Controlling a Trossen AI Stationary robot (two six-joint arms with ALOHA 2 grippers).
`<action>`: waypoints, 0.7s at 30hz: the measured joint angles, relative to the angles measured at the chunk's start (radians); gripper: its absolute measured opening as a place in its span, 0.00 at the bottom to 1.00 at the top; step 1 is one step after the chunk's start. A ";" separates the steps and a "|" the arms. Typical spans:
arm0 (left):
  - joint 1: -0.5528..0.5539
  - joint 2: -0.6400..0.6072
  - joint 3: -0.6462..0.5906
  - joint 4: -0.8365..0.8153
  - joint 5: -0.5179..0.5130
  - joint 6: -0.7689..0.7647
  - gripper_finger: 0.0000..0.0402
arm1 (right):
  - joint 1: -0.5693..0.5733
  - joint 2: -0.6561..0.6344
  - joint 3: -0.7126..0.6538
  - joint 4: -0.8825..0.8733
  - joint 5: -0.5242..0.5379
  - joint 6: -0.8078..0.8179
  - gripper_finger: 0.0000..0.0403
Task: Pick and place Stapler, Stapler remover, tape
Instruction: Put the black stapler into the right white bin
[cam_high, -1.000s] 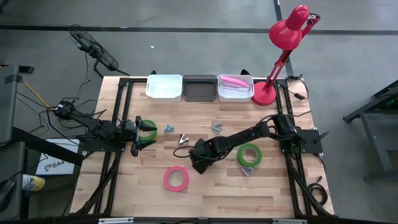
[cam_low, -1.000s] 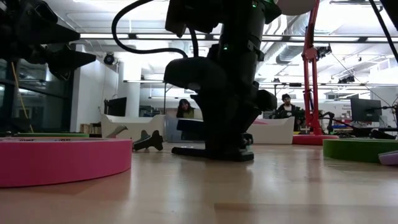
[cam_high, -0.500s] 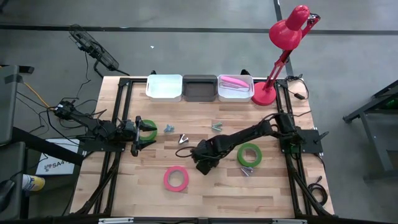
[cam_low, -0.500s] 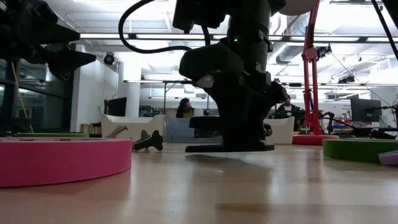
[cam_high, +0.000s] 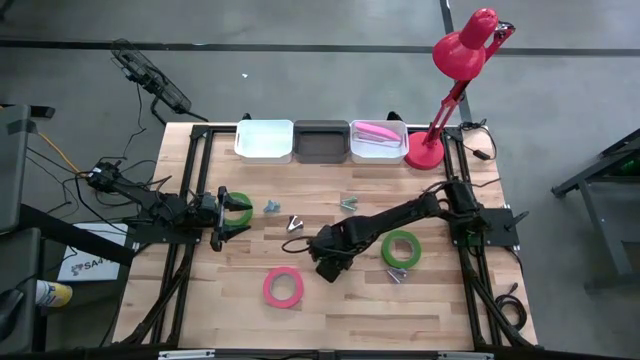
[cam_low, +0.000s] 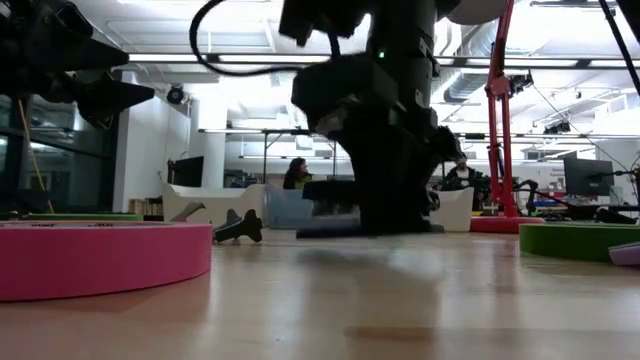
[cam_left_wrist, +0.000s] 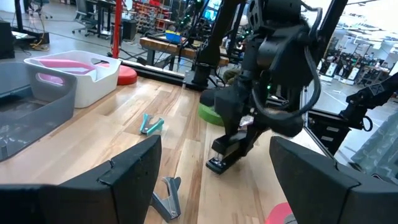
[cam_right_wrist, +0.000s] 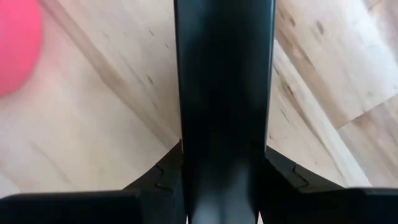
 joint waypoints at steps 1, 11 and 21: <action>0.000 0.000 0.000 0.000 0.000 0.000 0.74 | 0.000 -0.011 0.000 -0.003 0.003 0.000 0.30; 0.000 0.000 0.000 0.000 0.000 0.000 0.74 | -0.031 -0.152 0.002 -0.142 0.106 -0.044 0.30; 0.000 0.000 0.000 0.000 0.000 0.000 0.74 | -0.166 -0.304 0.002 -0.346 0.157 -0.209 0.30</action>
